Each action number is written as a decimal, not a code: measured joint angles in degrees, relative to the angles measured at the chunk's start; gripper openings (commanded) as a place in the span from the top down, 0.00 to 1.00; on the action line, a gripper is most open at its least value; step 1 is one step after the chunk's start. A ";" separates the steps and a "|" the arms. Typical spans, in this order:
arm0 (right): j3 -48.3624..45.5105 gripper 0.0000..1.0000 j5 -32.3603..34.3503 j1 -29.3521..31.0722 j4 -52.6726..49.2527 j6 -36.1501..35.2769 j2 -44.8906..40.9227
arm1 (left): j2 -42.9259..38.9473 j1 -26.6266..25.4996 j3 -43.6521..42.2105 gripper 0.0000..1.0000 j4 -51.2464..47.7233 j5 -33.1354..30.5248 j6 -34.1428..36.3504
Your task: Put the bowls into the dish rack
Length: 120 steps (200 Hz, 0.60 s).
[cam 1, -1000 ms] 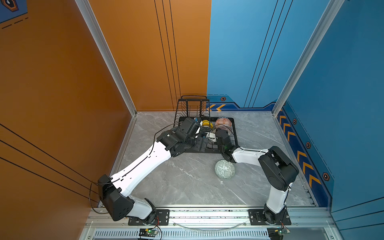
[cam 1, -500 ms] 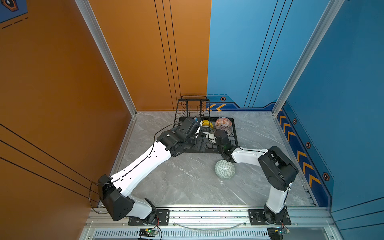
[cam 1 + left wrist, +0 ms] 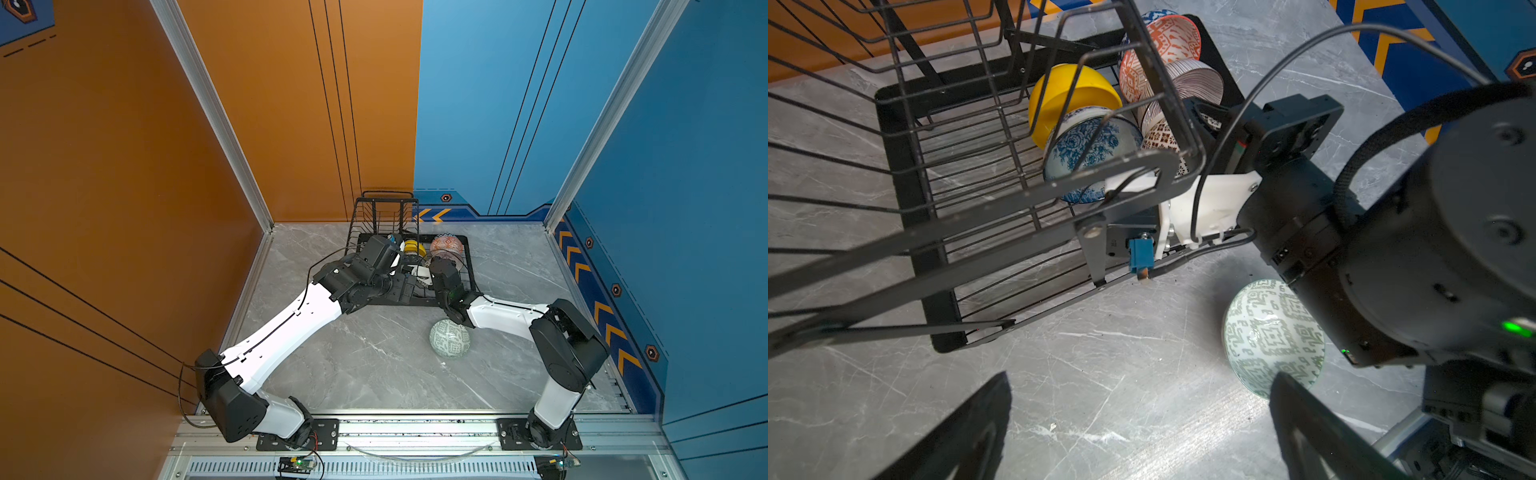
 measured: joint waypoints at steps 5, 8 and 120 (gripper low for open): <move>0.00 1.00 0.00 0.00 -0.17 0.20 0.00 | 0.00 0.00 0.00 0.02 0.02 0.00 0.00; 0.00 1.00 0.00 0.00 -0.33 0.37 0.00 | 0.00 0.00 0.00 0.02 0.02 0.00 0.00; 5.09 1.00 1.11 1.40 -10.36 8.94 3.08 | -0.85 0.00 -0.42 0.02 0.04 0.00 -0.02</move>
